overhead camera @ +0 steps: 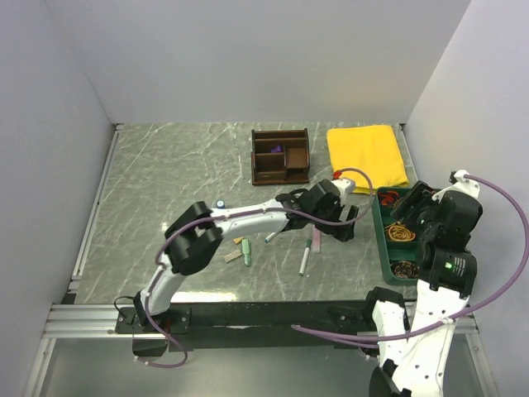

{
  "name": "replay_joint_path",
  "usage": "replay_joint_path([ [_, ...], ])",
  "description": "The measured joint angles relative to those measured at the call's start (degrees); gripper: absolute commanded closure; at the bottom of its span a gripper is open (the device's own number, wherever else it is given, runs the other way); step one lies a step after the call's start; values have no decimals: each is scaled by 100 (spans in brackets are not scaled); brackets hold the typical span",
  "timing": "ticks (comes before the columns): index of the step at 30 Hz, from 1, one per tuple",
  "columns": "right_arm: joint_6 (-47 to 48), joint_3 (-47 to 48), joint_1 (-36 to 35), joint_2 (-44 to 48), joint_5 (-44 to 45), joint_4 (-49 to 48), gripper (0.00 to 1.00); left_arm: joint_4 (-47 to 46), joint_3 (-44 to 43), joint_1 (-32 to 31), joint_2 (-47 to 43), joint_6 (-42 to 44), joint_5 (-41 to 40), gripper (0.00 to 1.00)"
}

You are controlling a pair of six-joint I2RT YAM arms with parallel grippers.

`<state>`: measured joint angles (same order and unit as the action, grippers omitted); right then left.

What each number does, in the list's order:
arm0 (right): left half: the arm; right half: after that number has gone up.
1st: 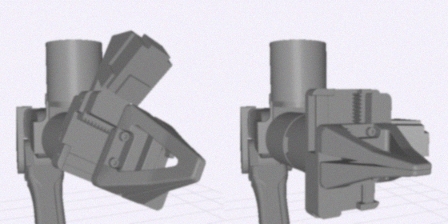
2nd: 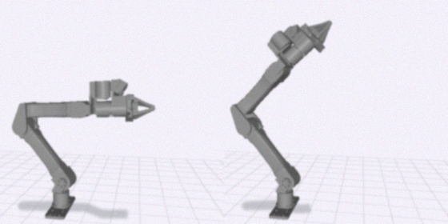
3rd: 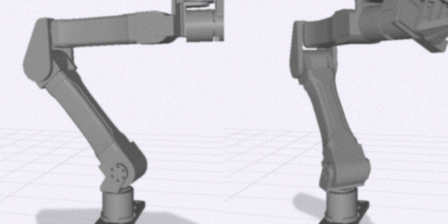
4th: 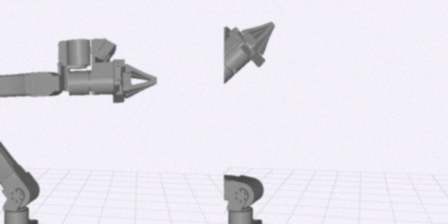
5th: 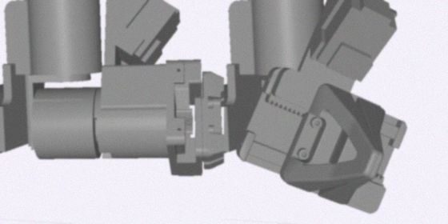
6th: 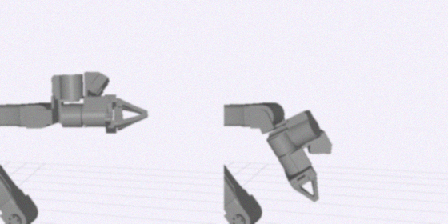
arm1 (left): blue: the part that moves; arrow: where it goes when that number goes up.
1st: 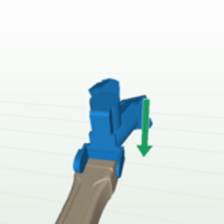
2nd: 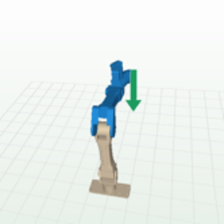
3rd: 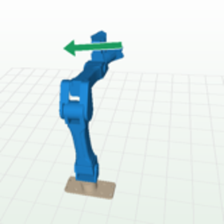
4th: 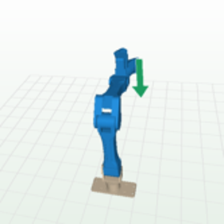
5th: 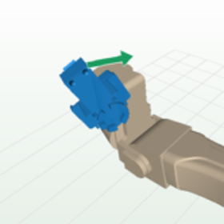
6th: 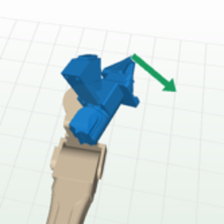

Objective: Sort the stationery into containers
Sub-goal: Move the pen to the center of the board, then pick up the pen from the center of the board.

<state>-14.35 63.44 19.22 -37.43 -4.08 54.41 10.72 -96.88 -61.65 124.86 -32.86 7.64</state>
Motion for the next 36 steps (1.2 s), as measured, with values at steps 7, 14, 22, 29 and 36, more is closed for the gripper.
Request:
replay_joint_path([
  [7, -17, -44, 7, -184, -273, -385, 24, 404, -66, -295, -1204, 946, -1351, 20],
  [14, -131, -149, 7, -564, -492, -809, 24, 1113, -44, 118, -1373, 645, -2284, 27],
  [22, -70, -205, 7, -780, -601, -911, 24, 1377, -101, 494, -861, 682, -1880, 27],
  [29, -15, -205, 7, -1062, -662, -911, 25, 1443, -151, 439, -103, 404, -1587, 37],
  [36, -13, -205, 7, -1189, -717, -909, 25, 1368, -450, 452, 372, 321, -1456, 36],
])
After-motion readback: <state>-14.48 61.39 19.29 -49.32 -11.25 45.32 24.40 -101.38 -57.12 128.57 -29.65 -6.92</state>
